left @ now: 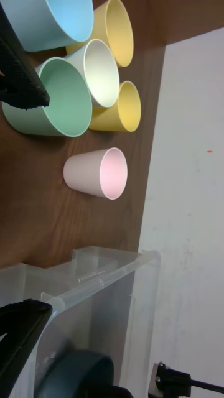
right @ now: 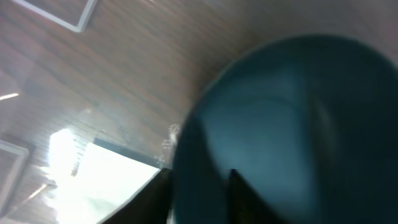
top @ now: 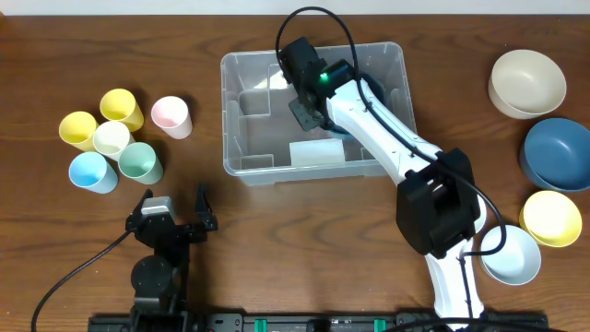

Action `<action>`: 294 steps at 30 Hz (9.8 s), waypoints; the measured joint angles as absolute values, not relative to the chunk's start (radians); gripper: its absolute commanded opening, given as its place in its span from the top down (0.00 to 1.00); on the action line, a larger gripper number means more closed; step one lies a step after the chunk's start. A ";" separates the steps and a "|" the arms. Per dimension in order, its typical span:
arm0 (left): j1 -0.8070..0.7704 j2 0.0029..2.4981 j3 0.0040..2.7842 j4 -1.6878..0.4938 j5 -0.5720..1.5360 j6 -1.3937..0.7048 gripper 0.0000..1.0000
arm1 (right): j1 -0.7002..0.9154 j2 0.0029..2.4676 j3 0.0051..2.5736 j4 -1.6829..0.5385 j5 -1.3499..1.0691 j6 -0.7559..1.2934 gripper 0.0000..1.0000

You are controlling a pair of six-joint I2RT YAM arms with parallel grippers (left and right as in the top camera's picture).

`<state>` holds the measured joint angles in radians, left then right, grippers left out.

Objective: Pack container
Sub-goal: 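Carry the blue bowl over the clear bin and lower it inside, then release the blue bowl and move the right gripper to the cream bowl, then grasp the cream bowl rim with the right gripper and lift, then place the cream bowl into the bin on top of the blue bowl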

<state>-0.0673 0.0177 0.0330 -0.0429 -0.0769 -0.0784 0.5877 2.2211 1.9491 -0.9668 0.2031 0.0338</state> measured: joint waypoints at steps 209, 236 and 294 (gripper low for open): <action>-0.067 0.018 0.033 -0.043 -0.077 -0.078 0.02 | -0.118 2.367 2.051 -0.897 -0.018 0.315 0.69; -0.067 0.018 0.033 -0.043 -0.077 -0.078 0.02 | -0.097 2.196 2.019 -0.994 0.026 0.266 0.99; -0.067 0.018 0.033 -0.043 -0.077 -0.078 0.02 | 0.548 2.201 2.059 -1.105 0.110 0.190 0.60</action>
